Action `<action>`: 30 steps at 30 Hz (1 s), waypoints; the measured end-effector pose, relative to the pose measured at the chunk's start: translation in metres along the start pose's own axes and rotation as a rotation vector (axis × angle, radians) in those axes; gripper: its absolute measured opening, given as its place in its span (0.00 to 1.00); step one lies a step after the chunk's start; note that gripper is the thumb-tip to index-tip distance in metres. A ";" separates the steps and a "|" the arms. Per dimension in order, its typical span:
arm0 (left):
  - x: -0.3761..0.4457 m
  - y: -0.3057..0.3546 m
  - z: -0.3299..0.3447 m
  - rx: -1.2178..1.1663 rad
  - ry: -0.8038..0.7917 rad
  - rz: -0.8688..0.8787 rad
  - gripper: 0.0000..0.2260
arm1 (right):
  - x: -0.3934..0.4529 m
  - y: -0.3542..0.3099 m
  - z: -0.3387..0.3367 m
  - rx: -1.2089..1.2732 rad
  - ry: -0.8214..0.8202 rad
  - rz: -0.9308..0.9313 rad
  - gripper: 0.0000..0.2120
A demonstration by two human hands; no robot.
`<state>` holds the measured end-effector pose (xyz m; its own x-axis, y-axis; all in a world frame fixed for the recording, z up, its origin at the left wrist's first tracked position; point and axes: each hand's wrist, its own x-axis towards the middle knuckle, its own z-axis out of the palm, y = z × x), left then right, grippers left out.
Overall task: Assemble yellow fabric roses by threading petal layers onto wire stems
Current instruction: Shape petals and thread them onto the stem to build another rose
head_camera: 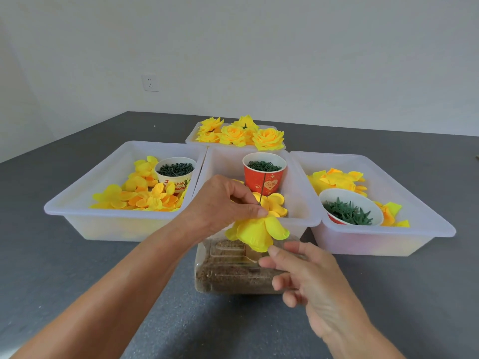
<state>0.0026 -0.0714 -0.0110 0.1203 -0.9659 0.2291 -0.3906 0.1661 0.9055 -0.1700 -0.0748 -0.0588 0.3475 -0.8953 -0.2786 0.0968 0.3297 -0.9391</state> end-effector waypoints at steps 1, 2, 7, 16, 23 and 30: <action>-0.001 0.000 0.000 -0.014 -0.001 -0.002 0.04 | 0.001 0.000 0.002 0.018 -0.013 0.021 0.18; -0.002 0.000 0.000 -0.026 -0.003 -0.006 0.04 | 0.003 0.001 0.004 0.042 -0.022 0.037 0.19; -0.004 -0.003 -0.001 -0.087 -0.017 -0.034 0.05 | 0.009 0.001 0.003 0.175 0.041 0.035 0.15; -0.002 -0.006 -0.004 -0.096 -0.079 0.013 0.07 | 0.011 -0.001 0.000 0.145 0.057 -0.003 0.12; -0.002 -0.013 -0.004 -0.103 -0.082 0.043 0.07 | 0.011 0.000 0.000 0.136 0.071 -0.049 0.11; -0.001 -0.010 -0.005 -0.053 -0.080 0.064 0.08 | 0.012 -0.002 -0.004 -0.035 0.159 -0.325 0.08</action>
<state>0.0109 -0.0716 -0.0189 0.0229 -0.9655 0.2595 -0.3465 0.2358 0.9079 -0.1695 -0.0871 -0.0610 0.1542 -0.9880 0.0102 0.1454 0.0125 -0.9893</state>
